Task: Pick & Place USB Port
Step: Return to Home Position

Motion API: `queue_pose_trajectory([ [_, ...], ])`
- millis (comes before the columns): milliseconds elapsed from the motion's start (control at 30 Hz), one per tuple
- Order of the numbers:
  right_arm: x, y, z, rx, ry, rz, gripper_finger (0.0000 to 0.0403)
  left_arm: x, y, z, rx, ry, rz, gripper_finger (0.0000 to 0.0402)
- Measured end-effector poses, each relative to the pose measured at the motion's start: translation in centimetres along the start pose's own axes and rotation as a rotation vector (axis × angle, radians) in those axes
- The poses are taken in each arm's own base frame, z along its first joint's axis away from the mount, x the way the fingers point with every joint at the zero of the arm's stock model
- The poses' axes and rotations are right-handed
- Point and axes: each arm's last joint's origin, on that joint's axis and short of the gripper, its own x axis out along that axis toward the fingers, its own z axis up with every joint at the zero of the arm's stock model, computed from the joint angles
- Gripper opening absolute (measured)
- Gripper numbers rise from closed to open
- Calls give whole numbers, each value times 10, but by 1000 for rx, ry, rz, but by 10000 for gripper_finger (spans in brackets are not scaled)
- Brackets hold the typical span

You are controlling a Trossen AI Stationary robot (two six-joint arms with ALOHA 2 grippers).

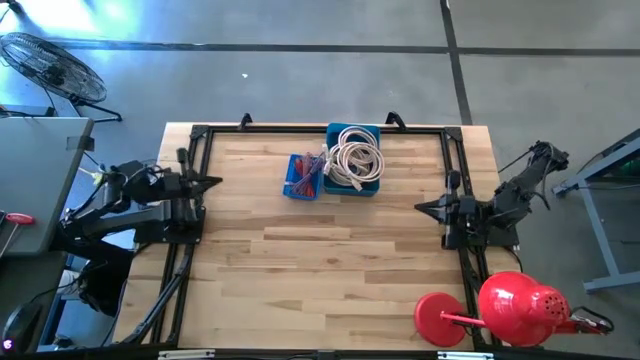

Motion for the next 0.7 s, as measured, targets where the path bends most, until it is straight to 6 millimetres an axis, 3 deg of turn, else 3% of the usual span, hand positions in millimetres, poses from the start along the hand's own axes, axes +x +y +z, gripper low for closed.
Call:
queue_pose_trajectory([
  [267, -8, -4, -25, 50, -43, 23, 0, 22, -6, -17, 1, -80, 21, 0],
  [400, -9, -5, -29, 51, -45, 19, 0, 32, -12, -35, -24, -27, 2, 0],
  [700, -9, -5, -34, 60, -5, 8, 0, 51, -21, -59, -43, -92, 3, 0],
])
